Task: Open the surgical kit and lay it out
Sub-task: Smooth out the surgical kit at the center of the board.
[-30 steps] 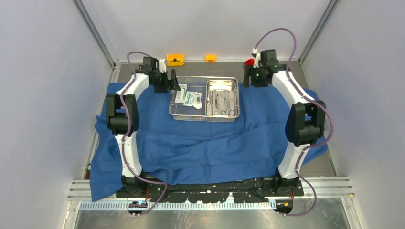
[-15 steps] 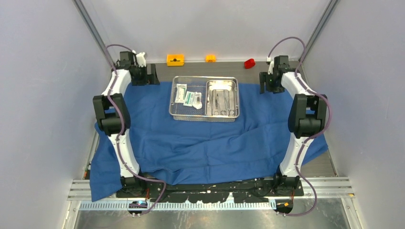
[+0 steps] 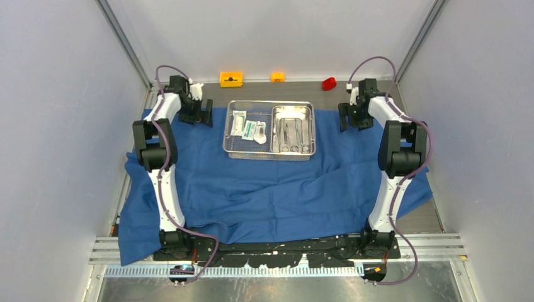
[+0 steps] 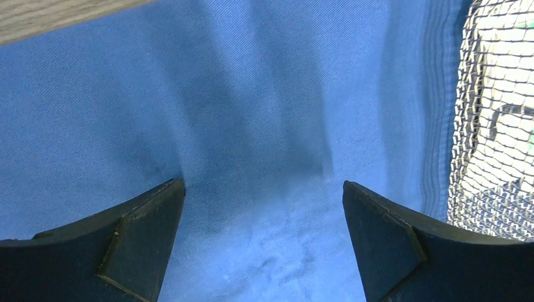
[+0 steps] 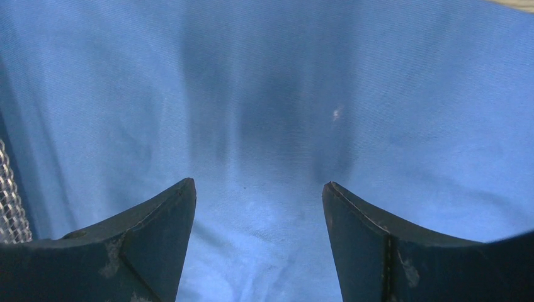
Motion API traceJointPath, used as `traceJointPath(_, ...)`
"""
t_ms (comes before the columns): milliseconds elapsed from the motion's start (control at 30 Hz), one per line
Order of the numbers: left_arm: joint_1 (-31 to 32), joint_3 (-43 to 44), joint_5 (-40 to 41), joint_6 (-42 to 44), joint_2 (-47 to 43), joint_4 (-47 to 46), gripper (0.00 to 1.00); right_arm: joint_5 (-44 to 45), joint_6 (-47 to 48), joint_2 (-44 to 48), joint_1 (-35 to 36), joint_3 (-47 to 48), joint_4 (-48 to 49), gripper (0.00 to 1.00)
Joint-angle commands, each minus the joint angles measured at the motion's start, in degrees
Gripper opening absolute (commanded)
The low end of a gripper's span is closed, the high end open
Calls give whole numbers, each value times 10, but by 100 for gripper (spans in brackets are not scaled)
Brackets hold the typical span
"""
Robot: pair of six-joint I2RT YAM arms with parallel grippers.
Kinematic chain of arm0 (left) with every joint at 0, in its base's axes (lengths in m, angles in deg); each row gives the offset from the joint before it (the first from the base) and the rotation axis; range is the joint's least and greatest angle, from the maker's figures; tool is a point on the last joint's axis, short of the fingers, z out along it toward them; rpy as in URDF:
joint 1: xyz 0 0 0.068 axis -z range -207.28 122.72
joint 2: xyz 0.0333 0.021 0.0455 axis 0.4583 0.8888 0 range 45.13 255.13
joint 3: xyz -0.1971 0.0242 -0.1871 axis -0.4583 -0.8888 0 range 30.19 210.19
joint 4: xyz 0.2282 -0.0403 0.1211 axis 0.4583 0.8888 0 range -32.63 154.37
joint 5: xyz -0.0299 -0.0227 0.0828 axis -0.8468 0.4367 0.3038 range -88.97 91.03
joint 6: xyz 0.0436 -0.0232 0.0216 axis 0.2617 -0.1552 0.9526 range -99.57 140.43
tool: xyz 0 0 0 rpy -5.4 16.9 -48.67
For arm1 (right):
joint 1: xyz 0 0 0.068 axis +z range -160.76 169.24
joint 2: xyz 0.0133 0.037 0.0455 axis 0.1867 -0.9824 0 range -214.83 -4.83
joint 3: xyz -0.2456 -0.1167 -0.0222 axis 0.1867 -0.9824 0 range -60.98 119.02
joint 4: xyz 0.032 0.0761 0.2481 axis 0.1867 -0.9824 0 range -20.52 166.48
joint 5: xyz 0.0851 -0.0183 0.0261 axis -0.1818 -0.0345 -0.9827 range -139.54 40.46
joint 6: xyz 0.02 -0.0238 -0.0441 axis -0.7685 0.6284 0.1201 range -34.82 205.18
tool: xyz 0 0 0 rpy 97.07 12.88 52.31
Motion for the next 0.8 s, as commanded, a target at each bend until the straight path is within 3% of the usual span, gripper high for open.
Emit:
traceJointPath(0,-2,-2,27,27,3,21,99,-47,-3,-3,3,2,-13,78)
traceJointPath(200,-2,-33,59,41,-6,16,89,-48,-3,-18,13,0,-16,77)
traceJointPath(433,-2,-67,58,42,-17,4,87,-63,-23,8,25,-15,-7,77)
traceJointPath(767,-1,-80,60,40,-20,5,81,-60,-54,26,96,-31,4,77)
